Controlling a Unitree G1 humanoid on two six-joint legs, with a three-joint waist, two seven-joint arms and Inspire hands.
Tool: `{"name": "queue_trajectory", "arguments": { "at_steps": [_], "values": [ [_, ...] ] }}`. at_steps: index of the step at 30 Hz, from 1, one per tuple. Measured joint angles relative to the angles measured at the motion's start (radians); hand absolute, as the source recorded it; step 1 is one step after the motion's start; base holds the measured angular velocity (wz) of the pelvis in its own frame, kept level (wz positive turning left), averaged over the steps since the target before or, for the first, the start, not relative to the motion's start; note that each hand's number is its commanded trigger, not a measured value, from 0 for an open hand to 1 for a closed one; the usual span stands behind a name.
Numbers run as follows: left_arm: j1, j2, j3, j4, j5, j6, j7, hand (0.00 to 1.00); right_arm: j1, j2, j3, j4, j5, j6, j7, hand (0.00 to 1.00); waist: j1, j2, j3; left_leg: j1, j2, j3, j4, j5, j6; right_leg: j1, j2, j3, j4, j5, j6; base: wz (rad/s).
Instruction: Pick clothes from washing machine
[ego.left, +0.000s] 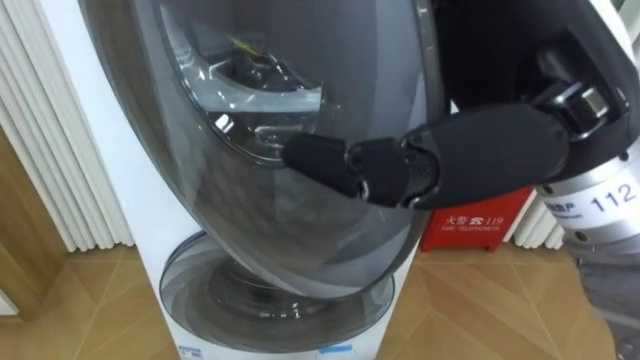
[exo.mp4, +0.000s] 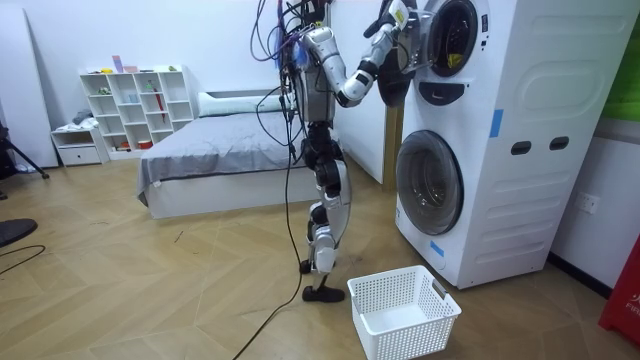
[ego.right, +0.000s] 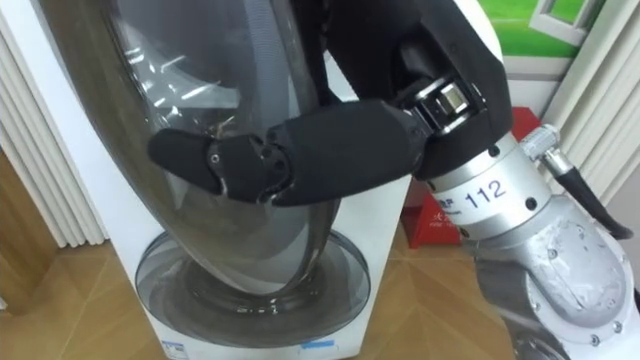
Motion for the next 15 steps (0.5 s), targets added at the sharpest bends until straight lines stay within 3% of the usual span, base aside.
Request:
{"name": "queue_trajectory", "arguments": {
  "at_steps": [8, 15],
  "values": [
    [0.007, 0.000, 0.001, 0.003, 0.005, -0.003, 0.000, 0.00, 0.001, 0.010, 0.005, 0.000, 0.010, -0.018, -0.009, 0.00, 0.000, -0.016, 0.0003, -0.018, 0.000, -0.043, 0.002, 0.015, -0.018, -0.002, 0.001, -0.055, 0.000, -0.013, -0.016, 0.17],
    [0.046, 0.000, 0.016, 0.047, -0.014, -0.009, -0.001, 0.00, 0.001, 0.009, 0.006, 0.012, 0.041, -0.030, -0.011, 0.00, 0.033, -0.021, 0.0006, -0.018, 0.005, -0.057, -0.005, 0.028, -0.032, 0.002, 0.006, -0.080, 0.001, -0.025, -0.036, 0.08]
  ]
}}
